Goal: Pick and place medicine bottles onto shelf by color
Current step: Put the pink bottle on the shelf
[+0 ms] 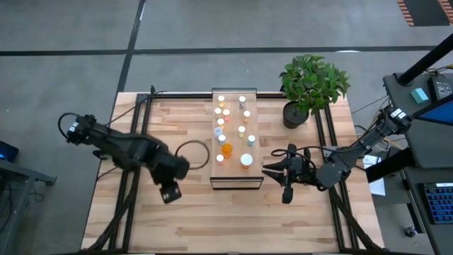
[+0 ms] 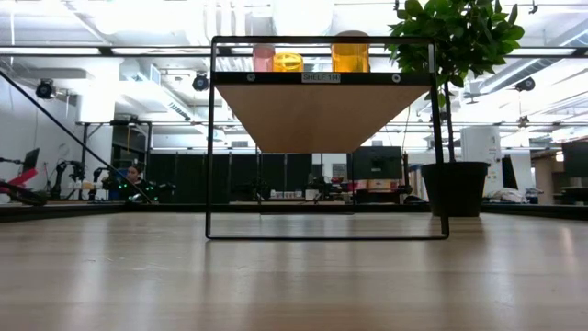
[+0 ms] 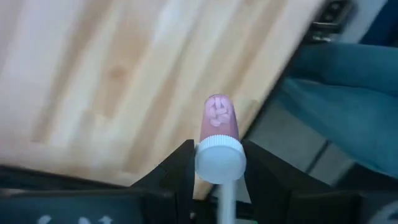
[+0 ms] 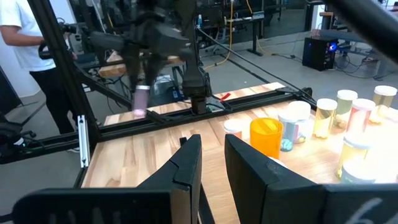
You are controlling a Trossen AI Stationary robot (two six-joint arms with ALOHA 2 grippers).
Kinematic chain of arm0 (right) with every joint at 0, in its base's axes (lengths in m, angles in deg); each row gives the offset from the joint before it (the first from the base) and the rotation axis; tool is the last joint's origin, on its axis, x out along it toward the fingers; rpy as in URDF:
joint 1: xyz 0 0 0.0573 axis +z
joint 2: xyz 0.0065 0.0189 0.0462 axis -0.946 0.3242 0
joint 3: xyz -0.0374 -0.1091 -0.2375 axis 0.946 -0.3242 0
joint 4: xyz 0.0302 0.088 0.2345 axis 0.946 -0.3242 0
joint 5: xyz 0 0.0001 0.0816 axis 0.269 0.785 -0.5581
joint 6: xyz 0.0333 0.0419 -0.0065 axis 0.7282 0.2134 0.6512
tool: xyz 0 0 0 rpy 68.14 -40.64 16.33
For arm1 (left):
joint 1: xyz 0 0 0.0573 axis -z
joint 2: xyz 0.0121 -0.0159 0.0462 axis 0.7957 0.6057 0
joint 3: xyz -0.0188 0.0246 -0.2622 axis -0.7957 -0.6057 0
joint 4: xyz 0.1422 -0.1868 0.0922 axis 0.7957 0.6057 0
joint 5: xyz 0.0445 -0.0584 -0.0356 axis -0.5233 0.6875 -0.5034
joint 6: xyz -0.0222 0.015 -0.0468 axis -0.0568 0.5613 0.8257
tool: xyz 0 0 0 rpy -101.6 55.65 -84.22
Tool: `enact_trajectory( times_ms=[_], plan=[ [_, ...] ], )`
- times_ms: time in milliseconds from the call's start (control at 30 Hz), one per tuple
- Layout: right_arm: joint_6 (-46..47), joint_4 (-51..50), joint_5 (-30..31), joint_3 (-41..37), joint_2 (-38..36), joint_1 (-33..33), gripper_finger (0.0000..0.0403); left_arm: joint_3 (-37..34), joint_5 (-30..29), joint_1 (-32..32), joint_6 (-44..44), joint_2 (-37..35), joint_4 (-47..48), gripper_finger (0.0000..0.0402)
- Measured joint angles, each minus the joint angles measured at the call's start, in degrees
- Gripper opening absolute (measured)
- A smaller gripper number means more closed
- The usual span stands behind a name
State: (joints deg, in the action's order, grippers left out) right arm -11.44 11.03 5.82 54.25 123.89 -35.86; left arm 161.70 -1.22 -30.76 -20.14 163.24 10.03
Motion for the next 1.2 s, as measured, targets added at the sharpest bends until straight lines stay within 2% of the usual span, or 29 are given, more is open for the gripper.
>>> enact_trajectory(
  times_ms=[300, 467, 633, 800, 1000, 1200],
  plan=[
    [0.4, 0.0, 0.6, 0.0, 0.0, 0.0, 0.0061, 5.3, -5.9, -10.9, -20.8, 4.8, 3.1, 0.0102],
    [0.8, 0.0, 1.0, 0.0, 0.0, 0.0, 0.0061, 11.3, -9.0, -14.4, -30.8, 9.7, 5.4, 0.0102],
    [1.1, 0.0, 1.0, 0.0, 0.0, 0.0, 0.0061, 19.4, -18.5, -16.1, -40.5, 14.8, 11.1, 0.0102],
    [1.1, -0.1, 1.1, 0.0, 0.0, 0.0, 0.0061, 25.8, -26.8, -17.9, -49.4, 18.9, 10.3, 0.0102],
    [1.0, -0.2, 1.7, 0.0, 0.0, 0.0, 0.0061, 27.2, -25.5, -21.1, -53.3, 23.2, 8.8, 0.0102],
    [1.0, -0.2, 2.6, 0.0, 0.0, 0.0, 0.0061, 27.2, -24.6, -21.3, -55.1, 25.8, 8.5, 0.0102]
  ],
)
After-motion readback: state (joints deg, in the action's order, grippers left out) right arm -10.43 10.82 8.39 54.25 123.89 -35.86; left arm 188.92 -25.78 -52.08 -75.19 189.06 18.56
